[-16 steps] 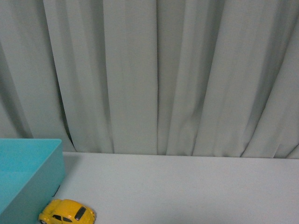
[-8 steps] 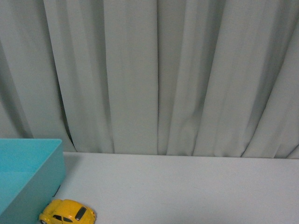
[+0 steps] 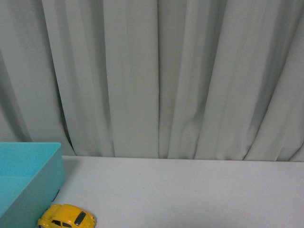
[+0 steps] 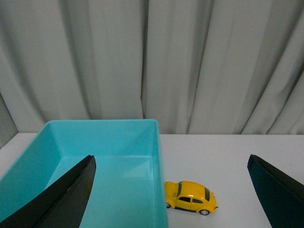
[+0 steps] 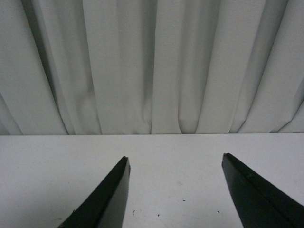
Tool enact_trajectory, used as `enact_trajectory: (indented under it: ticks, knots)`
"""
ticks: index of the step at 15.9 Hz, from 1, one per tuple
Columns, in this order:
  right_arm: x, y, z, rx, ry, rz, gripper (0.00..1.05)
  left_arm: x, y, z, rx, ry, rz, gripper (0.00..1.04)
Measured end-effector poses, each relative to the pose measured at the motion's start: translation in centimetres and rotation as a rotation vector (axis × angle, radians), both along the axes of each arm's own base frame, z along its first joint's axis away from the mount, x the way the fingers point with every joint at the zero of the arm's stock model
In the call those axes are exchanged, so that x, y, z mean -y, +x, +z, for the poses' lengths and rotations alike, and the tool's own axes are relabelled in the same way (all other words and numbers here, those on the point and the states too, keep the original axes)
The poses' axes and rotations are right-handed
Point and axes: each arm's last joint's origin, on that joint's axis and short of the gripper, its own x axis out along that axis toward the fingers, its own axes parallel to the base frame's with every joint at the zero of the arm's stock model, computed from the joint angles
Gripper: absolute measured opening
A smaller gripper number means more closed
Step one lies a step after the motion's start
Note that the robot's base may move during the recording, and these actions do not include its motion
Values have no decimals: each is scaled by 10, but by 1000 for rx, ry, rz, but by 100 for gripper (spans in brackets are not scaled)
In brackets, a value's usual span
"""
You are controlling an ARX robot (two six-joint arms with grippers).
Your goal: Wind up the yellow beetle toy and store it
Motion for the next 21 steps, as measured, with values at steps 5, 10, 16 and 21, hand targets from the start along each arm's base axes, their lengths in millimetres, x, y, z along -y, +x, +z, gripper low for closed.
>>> enact_trajectory:
  ticks: [5,10,16,21]
  knots:
    - [0,0,0,0,0,0,97,0,0,0,0,0,0,98]
    - [0,0,0,-1,0,0,98,-16,42,30,-218,-297,93,98]
    - [0,0,0,-1,0,0,98,-12,142,44,-293,209,-194,98]
    - [0,0,0,-1,0,0,98,19,199,75,-366,654,-577,98]
